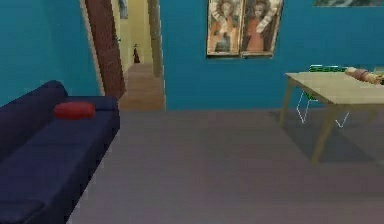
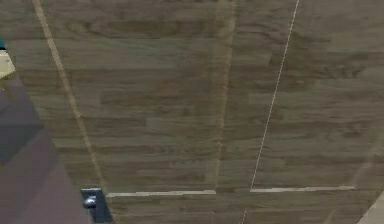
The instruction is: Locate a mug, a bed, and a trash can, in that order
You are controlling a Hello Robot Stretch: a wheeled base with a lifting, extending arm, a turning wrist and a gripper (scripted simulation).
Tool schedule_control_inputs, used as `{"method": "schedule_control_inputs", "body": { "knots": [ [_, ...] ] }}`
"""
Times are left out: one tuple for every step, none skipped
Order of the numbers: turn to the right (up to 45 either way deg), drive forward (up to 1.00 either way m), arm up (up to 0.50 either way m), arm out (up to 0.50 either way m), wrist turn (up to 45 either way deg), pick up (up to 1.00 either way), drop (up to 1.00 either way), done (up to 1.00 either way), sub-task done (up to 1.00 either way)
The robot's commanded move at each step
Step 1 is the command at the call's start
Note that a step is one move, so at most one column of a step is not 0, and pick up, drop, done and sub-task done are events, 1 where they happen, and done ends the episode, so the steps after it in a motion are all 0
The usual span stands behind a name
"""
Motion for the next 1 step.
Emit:
{"method": "schedule_control_inputs", "body": {
  "knots": [
    [0.0, 0.05, 0.00, 0.00, 0.0, 0.00, 0.00, 0.00, 0.00]
  ]
}}
